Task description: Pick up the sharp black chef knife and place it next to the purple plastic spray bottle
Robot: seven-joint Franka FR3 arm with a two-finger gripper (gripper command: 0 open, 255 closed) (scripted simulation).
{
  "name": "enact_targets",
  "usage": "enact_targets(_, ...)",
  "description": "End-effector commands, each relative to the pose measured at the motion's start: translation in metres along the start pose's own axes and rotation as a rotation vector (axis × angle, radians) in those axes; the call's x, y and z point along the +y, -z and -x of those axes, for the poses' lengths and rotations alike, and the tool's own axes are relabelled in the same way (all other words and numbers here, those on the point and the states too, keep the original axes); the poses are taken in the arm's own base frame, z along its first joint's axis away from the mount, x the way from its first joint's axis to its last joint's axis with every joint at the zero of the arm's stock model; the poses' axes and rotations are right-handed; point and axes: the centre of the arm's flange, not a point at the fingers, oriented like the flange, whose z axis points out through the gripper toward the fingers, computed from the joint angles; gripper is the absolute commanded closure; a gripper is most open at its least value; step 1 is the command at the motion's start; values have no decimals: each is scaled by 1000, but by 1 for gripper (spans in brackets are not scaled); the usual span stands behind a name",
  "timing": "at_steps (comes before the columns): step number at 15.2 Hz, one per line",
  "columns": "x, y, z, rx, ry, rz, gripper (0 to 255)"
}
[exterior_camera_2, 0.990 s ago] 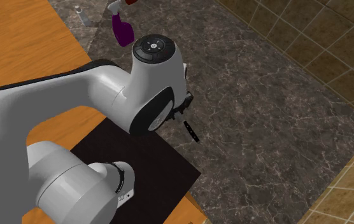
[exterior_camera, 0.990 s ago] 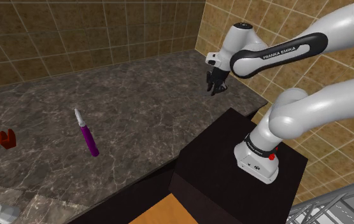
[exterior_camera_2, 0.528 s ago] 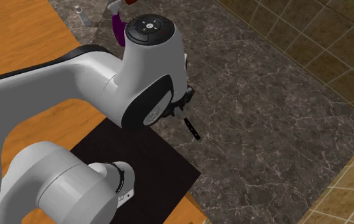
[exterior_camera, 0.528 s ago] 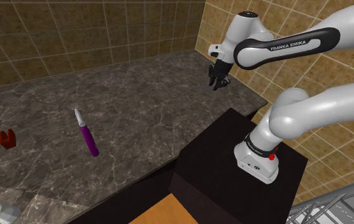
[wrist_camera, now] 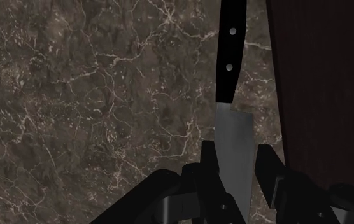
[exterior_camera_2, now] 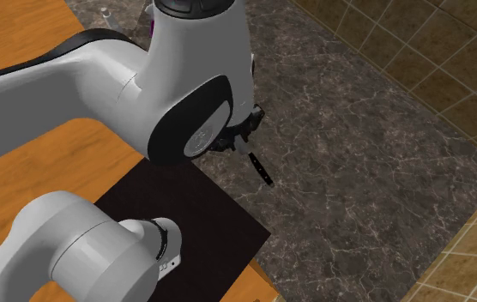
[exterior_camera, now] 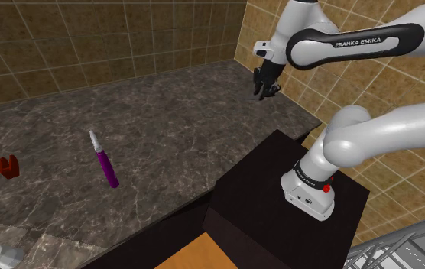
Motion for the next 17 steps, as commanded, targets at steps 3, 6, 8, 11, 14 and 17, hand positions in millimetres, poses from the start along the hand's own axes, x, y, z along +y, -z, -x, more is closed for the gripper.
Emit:
enact_targets(3, 2, 21, 1, 0, 0, -1, 255)
enact_targets(6, 12, 25, -24, 0, 0, -1, 255)
enact_targets(8, 23, 25, -48, 0, 0, -1, 255)
enact_targets(11, 38, 24, -85, 0, 0, -1, 255)
enact_targets(14, 53, 24, -121, 0, 0, -1, 255)
enact_targets(17, 68, 23, -158, 0, 0, -1, 255)
